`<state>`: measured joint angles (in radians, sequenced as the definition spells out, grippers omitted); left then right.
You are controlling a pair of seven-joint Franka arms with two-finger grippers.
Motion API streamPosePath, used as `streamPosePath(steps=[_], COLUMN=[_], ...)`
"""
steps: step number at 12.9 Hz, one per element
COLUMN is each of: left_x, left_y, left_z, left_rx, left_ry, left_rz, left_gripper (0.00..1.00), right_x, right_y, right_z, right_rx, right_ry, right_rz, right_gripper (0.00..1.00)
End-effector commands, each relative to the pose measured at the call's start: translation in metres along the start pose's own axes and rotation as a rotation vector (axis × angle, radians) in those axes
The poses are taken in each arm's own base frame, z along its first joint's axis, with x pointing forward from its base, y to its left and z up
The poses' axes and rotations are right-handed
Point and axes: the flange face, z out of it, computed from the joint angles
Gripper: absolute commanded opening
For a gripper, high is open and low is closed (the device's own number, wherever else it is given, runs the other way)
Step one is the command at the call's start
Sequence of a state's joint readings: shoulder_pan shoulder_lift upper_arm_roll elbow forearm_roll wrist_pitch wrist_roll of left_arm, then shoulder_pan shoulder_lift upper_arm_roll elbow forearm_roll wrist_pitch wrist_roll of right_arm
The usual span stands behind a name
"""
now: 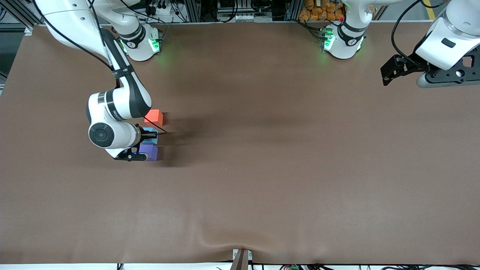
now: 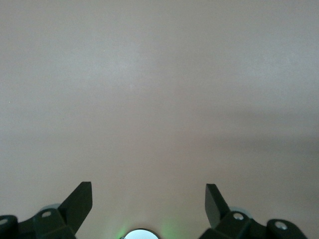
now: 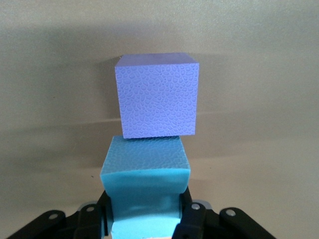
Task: Place blue block between orange and purple blocks
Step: 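Lower the blue block between the orange and purple blocks, open the right gripper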
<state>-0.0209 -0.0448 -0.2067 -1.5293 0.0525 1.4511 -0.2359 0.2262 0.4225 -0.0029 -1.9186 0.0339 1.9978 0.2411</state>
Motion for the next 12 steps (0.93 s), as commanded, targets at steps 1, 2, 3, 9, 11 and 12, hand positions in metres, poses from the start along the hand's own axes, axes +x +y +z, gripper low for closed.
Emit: streamPosePath(steps=[1,2,3,9,11,12], left_x=[-0.004,-0.004,-0.005,-0.003,-0.003,-0.002], left_y=[-0.008,-0.009,-0.008,-0.006,-0.009,-0.009], left_z=[-0.007,-0.006,-0.007,-0.008,-0.010,-0.009], left_rx=[0.004,-0.005,-0.006,-0.011,-0.013,-0.012], left_ry=[0.007,0.003,0.002,0.013,0.021,0.018], left_rz=[-0.007,-0.009,-0.012,-0.019,-0.024,-0.025], left_gripper=[1.00,1.00,1.00,1.00,1.00,1.00], right_x=[-0.005,-0.004,-0.005,-0.004,0.000,0.000], right_y=[0.003,0.003,0.004,0.012,0.025,0.025], right_z=[0.007,0.009,0.015,0.032,0.036,0.039], right_rx=[-0.007,-0.005,-0.006,0.000,0.008,0.008], right_ry=[0.020,0.026,0.025,0.035,0.038,0.038], right_rz=[-0.017,-0.017,-0.018,-0.005,0.009,0.004], right_gripper=[0.00,0.00,0.00,0.00,0.00,0.00])
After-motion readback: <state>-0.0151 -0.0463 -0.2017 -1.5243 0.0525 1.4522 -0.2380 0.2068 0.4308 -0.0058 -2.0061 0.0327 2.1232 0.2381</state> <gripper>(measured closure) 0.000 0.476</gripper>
